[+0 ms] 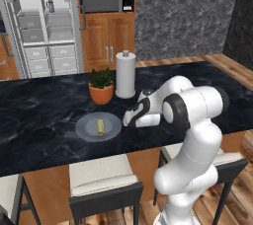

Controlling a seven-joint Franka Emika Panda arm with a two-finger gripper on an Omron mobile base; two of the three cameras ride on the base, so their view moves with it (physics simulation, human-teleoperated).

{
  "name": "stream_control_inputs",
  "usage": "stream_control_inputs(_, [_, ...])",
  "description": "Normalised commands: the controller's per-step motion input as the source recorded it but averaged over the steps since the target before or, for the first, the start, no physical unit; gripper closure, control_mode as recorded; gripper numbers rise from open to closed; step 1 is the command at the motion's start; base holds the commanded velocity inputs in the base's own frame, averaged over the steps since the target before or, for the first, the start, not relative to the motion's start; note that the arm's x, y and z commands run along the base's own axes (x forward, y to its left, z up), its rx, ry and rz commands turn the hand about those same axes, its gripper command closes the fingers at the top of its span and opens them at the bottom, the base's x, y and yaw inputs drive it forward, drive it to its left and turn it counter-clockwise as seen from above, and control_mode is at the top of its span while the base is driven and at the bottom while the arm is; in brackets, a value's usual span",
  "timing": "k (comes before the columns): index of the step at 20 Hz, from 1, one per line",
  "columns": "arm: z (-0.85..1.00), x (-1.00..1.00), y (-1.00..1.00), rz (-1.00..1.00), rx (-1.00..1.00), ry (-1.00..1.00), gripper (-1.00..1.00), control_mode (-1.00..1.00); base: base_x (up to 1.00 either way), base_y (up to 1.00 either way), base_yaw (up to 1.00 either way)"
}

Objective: Retrieve the butter from the fridge and place it on a plate on the dining table. Then retrieve the butter knife by the fridge and place it near the plate.

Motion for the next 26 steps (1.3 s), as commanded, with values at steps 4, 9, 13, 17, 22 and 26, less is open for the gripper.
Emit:
stream_control_inputs(4, [-0.22,0.08,0.01,0.02,0.0,0.0,-1.0,-1.0,0.0,0.0,0.0])
stream_control_inputs(9, [-0.09,0.08,0.0,0.01,0.0,0.0,-1.0,-1.0,0.0,0.0,0.0])
stream_control_inputs(13, [0.0,0.02,0.0,0.01,0.0,0.0,-1.0,-1.0,0.0,0.0,0.0])
stream_control_inputs(17, [0.0,0.0,0.0,0.0,0.0,0.0,-1.0,-1.0,0.0,0.0,0.0])
stream_control_inputs(22, [0.0,0.0,0.0,0.0,0.0,0.0,-1.0,-1.0,0.0,0.0,0.0])
stream_control_inputs(26, [0.1,0.0,0.0,0.0,0.0,0.03,-1.0,-1.0,0.0,0.0,0.0])
